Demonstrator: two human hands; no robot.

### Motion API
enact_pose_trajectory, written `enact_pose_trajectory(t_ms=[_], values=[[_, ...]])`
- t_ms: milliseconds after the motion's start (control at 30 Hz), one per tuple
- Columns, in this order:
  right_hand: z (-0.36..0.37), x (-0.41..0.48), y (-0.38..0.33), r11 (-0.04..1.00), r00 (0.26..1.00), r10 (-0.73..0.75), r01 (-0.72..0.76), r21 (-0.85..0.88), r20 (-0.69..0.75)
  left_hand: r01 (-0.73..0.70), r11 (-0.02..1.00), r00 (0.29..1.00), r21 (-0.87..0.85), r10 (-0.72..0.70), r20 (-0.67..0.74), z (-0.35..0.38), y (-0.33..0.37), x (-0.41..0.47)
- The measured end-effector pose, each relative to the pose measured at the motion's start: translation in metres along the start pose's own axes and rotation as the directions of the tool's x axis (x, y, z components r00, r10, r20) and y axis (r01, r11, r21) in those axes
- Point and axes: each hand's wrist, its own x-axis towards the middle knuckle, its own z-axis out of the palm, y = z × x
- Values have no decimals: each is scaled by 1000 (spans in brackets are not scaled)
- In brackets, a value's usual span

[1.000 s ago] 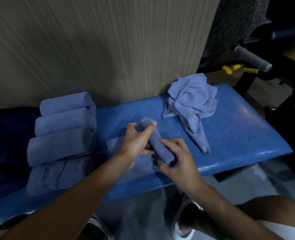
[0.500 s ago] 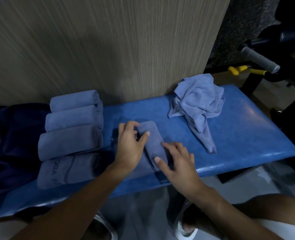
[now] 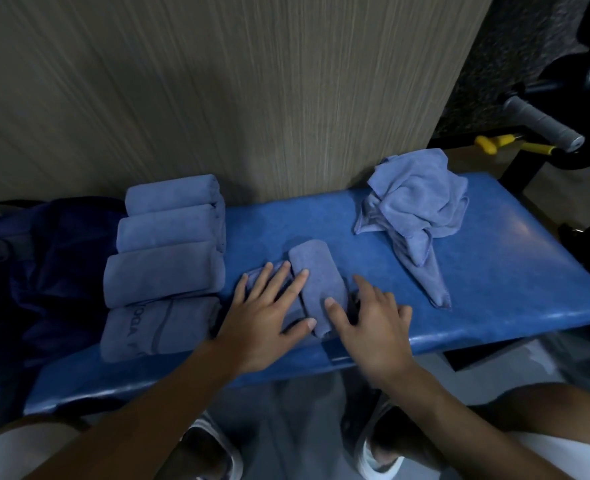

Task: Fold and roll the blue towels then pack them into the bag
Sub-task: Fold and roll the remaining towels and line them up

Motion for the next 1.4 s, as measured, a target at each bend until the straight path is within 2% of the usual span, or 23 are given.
enact_pose_trajectory(t_ms=[67,267,467,700,767,867,933,967,1033,1100,1233,1400], values=[[0,2,1,1000,999,26,-26,8,26,-3,1000,1000,-6,3,-10,5,0,1],[-4,9,3,963,992,115,-101,250,-45,5,998,1000,-62,-4,14,5,10,13],[-3,16,7,974,993,83,-63,220,-86,-39,999,997,25,40,-69,12,10,7],[-3,13,2,964,1000,-3,-2,265,15,-31,998,999,51,34,-41,10,4,5],[-3,12,1,936,999,-29,18,351,27,-36,999,999,1,36,-34,8,2,4],[-3,12,-2,876,998,-60,62,479,-18,24,977,997,-211,-40,-70,-4,2,7],[-3,11,-4,883,991,-115,136,449,-74,60,948,986,-311,-104,-128,-14,0,11],[-3,11,-4,889,984,-148,177,422,-101,34,949,979,-312,-95,-182,-20,-1,13],[-3,12,-3,894,970,-196,236,381,-141,-70,971,959,-227,3,-282,-30,-6,19],[-3,15,1,893,960,-225,271,359,-165,-183,978,940,-98,145,-310,-40,-11,27],[-6,19,7,881,910,-348,400,254,-226,-289,942,929,170,319,-190,-53,-15,46],[-19,20,15,892,888,-407,437,115,-214,-364,909,907,203,396,-144,-52,-20,55]])
